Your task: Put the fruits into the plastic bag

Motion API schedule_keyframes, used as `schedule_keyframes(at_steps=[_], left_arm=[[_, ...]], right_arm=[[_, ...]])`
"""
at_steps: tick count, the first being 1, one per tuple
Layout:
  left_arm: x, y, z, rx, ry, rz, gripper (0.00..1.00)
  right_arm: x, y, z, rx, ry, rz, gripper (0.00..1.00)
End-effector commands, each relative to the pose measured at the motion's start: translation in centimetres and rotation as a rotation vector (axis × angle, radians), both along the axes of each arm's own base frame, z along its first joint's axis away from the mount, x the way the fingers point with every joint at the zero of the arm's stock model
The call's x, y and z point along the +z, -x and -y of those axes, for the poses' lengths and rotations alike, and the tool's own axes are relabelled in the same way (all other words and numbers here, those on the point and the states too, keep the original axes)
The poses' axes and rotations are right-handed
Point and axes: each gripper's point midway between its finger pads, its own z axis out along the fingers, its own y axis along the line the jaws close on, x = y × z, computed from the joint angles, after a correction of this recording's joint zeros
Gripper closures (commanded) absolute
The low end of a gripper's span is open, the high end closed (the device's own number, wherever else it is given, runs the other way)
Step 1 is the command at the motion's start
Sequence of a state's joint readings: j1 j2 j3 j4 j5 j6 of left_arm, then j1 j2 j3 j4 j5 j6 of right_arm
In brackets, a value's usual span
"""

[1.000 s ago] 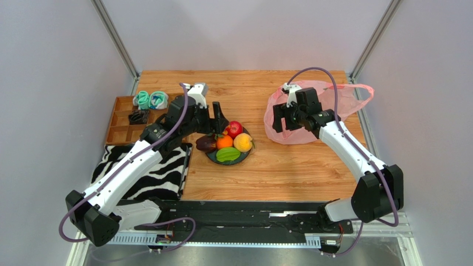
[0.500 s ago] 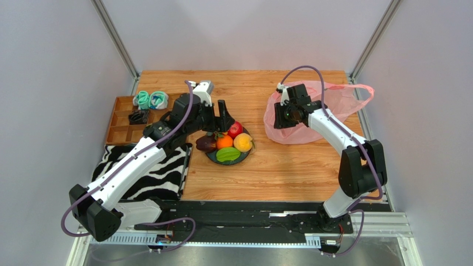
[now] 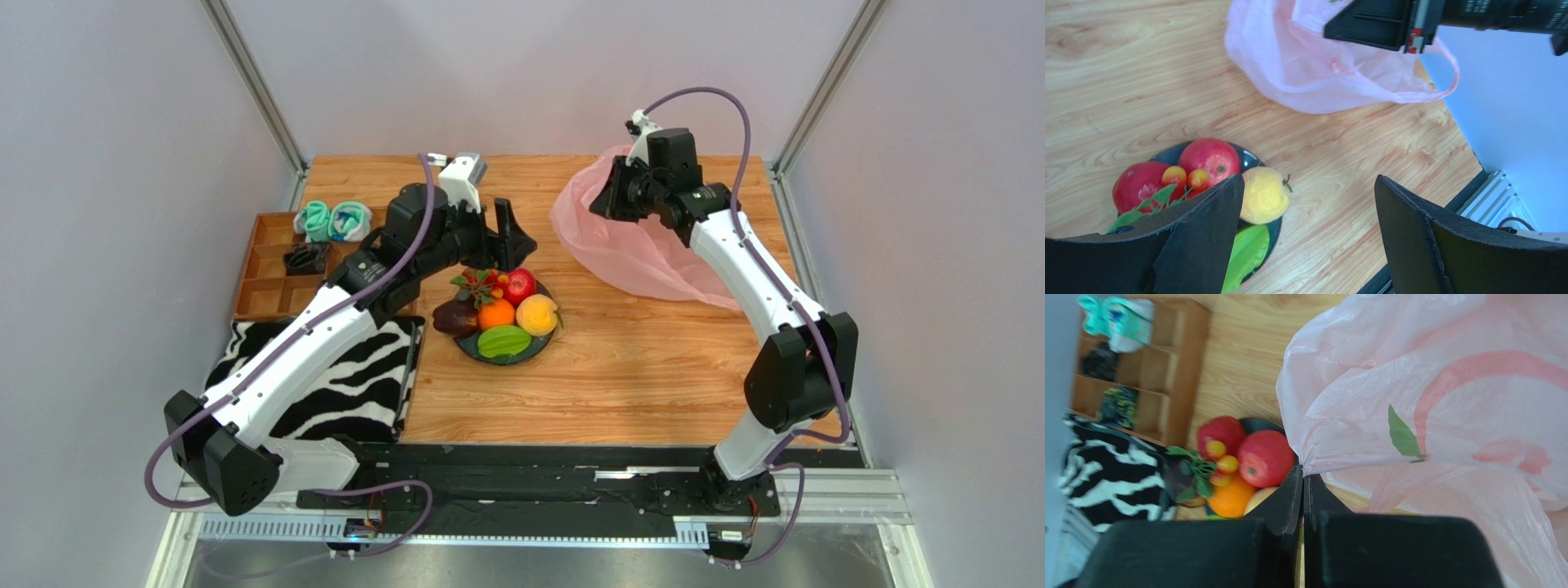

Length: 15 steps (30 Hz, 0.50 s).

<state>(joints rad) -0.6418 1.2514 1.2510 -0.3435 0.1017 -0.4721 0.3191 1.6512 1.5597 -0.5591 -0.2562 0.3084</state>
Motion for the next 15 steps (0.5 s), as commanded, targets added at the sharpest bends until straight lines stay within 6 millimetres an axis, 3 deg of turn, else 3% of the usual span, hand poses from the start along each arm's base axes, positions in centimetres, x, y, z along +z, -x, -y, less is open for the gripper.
schedule_keyframes(at_steps=[1, 7, 15], left_arm=[[4.0, -1.1, 2.1, -0.068, 0.063, 0.122, 0.14], [4.1, -2.6, 3.2, -0.078, 0.056, 0.140, 0.14], [2.0, -4.4, 4.7, -0.082, 0.027, 0.088, 0.18]], right_arm=[[3.1, -2.2, -3.3, -0.013, -0.247, 0.003, 1.00], [4.3, -3.2, -4.9, -0.025, -0.339, 0.000, 1.00], [5.6, -3.4, -6.8, -0.050, -0.437, 0.010, 1.00]])
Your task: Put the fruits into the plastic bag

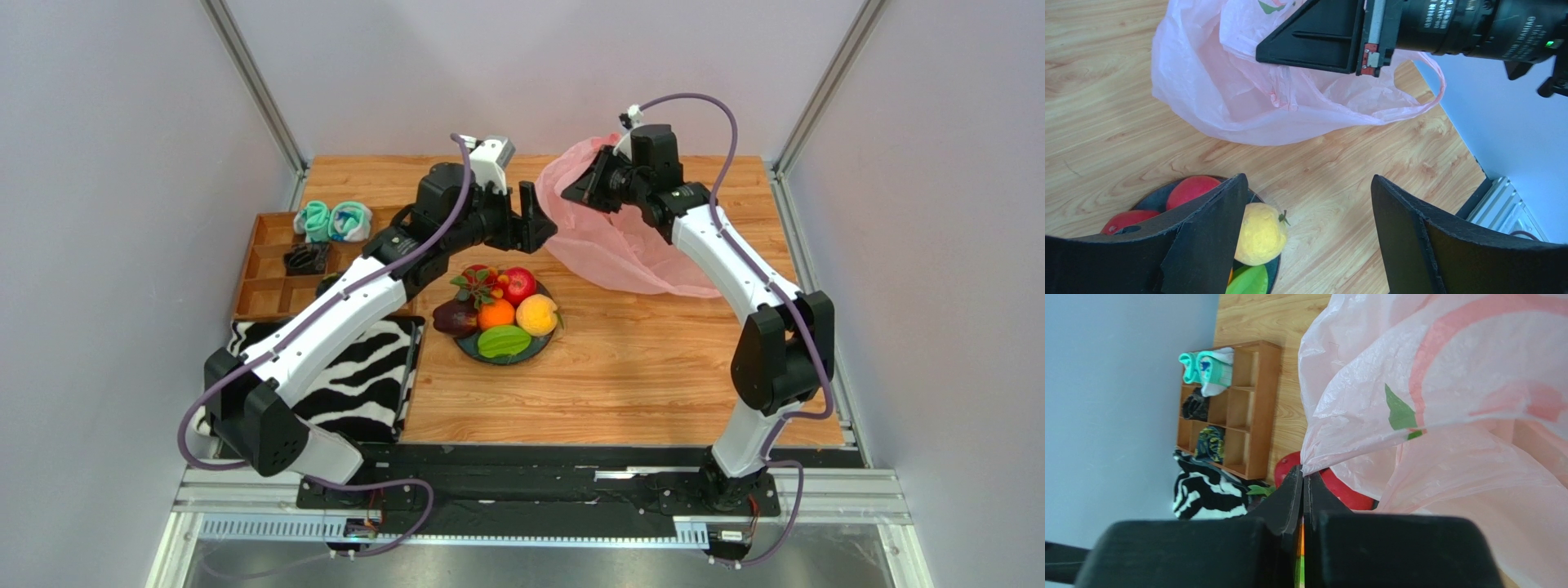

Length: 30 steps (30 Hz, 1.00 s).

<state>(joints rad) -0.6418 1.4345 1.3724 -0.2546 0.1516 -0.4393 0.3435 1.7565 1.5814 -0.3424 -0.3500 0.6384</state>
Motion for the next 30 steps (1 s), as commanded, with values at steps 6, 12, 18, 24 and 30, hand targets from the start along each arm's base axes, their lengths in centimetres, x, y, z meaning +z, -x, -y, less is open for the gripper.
schedule_keyframes(at_steps=[6, 12, 18, 24, 30], left_arm=[[0.2, -2.1, 1.4, -0.001, -0.015, 0.031, 0.23], [-0.6, -3.2, 1.5, 0.031, -0.039, 0.026, 0.24], [-1.8, -4.7, 0.9, 0.102, -0.056, -0.012, 0.25], [-2.7, -5.8, 0.9, 0.121, -0.044, -0.044, 0.32], [-3.1, -6.7, 1.3, 0.132, -0.047, -0.038, 0.36]], right_arm=[[4.7, 0.0, -3.2, 0.004, -0.167, 0.069, 1.00], [5.3, 1.2, -4.6, 0.033, -0.192, 0.062, 1.00], [5.4, 1.8, -4.9, 0.032, -0.199, 0.038, 1.00], [5.3, 2.1, -4.4, 0.013, -0.200, 0.031, 1.00], [5.8, 2.3, -4.4, 0.011, -0.215, 0.026, 1.00]])
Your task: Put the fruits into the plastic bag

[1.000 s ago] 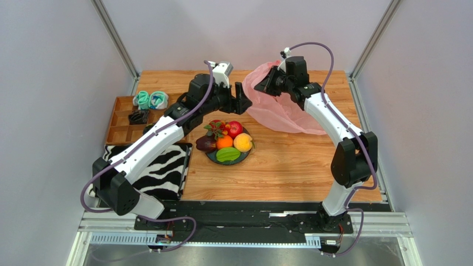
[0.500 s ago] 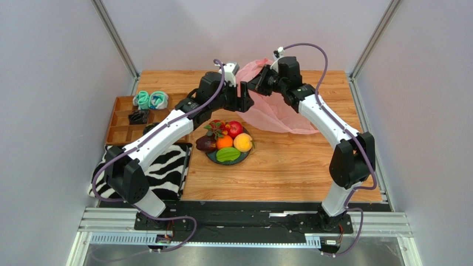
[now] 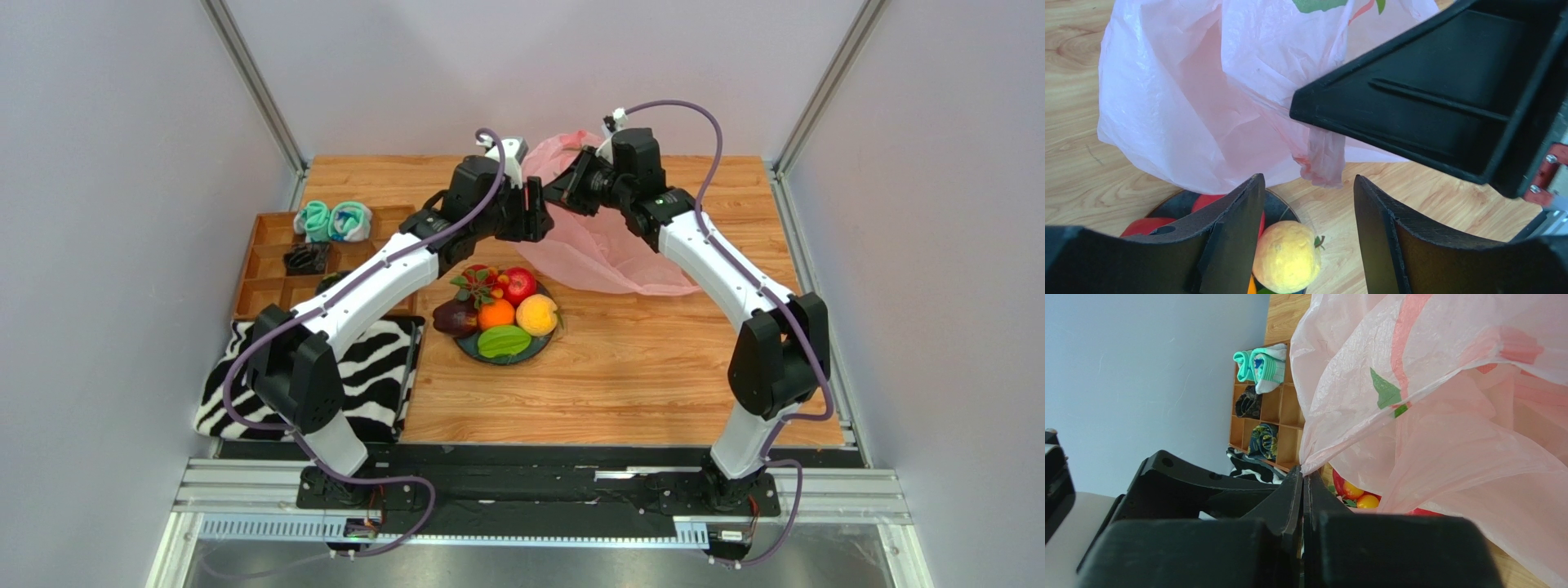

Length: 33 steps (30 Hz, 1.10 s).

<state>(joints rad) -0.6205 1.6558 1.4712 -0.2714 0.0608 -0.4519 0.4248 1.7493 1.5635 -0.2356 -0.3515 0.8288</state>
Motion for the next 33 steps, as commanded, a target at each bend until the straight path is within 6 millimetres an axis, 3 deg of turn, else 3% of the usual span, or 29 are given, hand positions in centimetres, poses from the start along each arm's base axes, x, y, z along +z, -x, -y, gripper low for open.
schedule_keyframes(at_steps=[1, 6, 9, 12, 13, 14, 17, 18, 21, 22, 23, 24, 26, 33], left_arm=[[2.6, -1.4, 0.8, 0.013, 0.053, 0.064, 0.37], [2.9, -1.8, 1.6, -0.010, 0.086, 0.087, 0.40], [3.2, -1.9, 1.9, -0.018, 0.104, 0.108, 0.55], [3.7, -2.0, 2.2, -0.037, 0.118, 0.127, 0.77], [3.9, -1.9, 2.3, -0.043, 0.120, 0.133, 0.93], [3.9, -1.8, 2.2, -0.042, 0.118, 0.133, 1.00], [3.4, -1.8, 1.2, -0.001, 0.083, 0.119, 1.00], [3.6, -1.9, 0.5, 0.029, 0.072, 0.124, 1.00], [3.0, -1.7, -0.5, 0.058, 0.047, 0.093, 1.00], [2.8, -1.8, -0.8, 0.066, 0.044, 0.081, 1.00], [2.4, -1.6, -1.1, 0.072, 0.037, 0.053, 1.00], [2.2, -1.7, -1.3, 0.073, 0.033, 0.040, 1.00], [1.9, -1.5, -1.6, 0.072, 0.028, 0.019, 1.00], [3.9, 0.4, -2.3, 0.029, 0.061, 0.023, 1.00]], right_arm=[[3.6, 0.9, 0.1, -0.005, -0.059, 0.052, 1.00], [3.9, 1.1, 0.0, -0.007, -0.083, 0.042, 1.00], [3.9, 1.1, 0.1, -0.017, -0.084, 0.034, 1.00], [3.8, 1.1, 0.2, -0.017, -0.086, 0.027, 1.00], [3.7, 1.3, 0.3, -0.018, -0.079, 0.025, 0.98], [3.6, 1.2, 0.5, -0.022, -0.071, 0.027, 0.97], [3.9, 0.6, 2.3, -0.059, -0.061, 0.039, 0.79], [3.7, 0.5, 2.9, -0.064, -0.053, 0.043, 0.63], [4.0, 0.3, 6.2, -0.103, -0.038, 0.065, 0.38], [4.0, -0.1, 7.9, -0.125, -0.031, 0.071, 0.34], [5.0, 0.7, 8.7, -0.115, -0.035, 0.096, 0.33], [4.1, 1.1, 9.6, -0.112, -0.003, 0.093, 0.32], [4.9, 2.0, 11.5, -0.139, 0.043, 0.135, 0.30], [-0.3, 4.3, 13.1, -0.118, 0.215, 0.078, 0.41]])
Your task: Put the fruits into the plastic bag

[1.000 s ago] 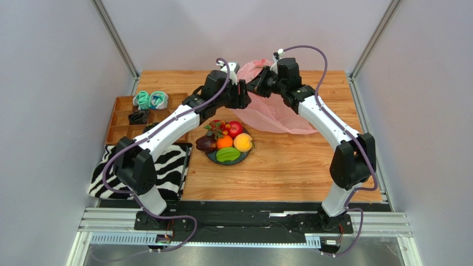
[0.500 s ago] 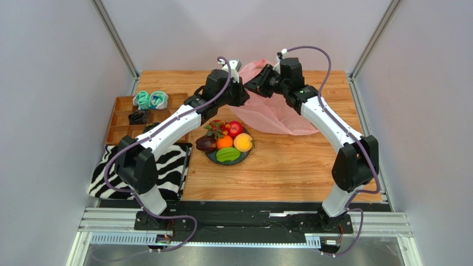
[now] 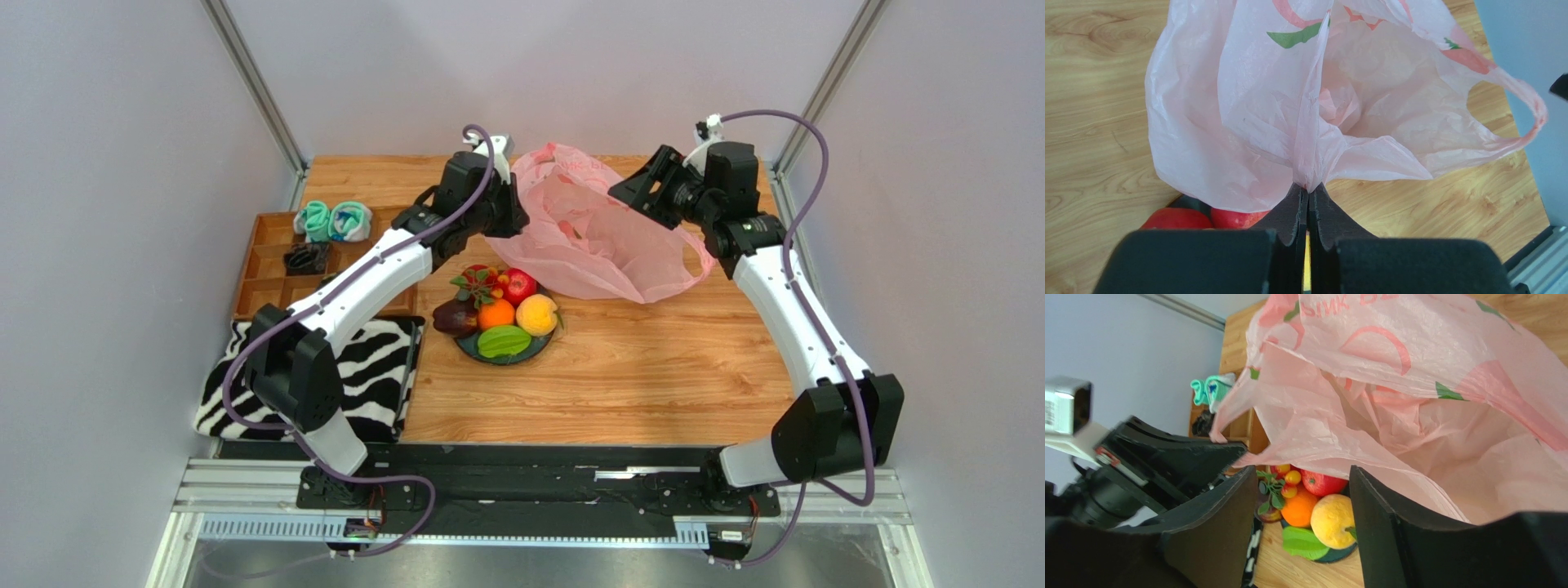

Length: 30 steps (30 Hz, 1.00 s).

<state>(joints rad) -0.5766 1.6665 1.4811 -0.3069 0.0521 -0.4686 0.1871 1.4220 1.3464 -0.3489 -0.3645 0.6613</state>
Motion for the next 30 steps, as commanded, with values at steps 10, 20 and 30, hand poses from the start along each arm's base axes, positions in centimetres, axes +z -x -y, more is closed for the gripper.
schedule_keyframes(at_steps=[10, 20, 30], left_arm=[[5.4, 4.2, 0.0, -0.089, 0.136, 0.001, 1.00], [8.0, 6.9, 0.6, -0.155, 0.248, -0.018, 1.00], [15.2, 10.2, -0.4, -0.221, 0.412, 0.084, 1.00]], right_arm=[[-6.3, -1.3, -3.8, 0.102, 0.189, -0.095, 0.48], [-12.1, -6.8, -8.0, -0.004, 0.075, -0.129, 0.32], [-15.7, -10.0, -3.1, -0.281, 0.352, -0.086, 0.23]])
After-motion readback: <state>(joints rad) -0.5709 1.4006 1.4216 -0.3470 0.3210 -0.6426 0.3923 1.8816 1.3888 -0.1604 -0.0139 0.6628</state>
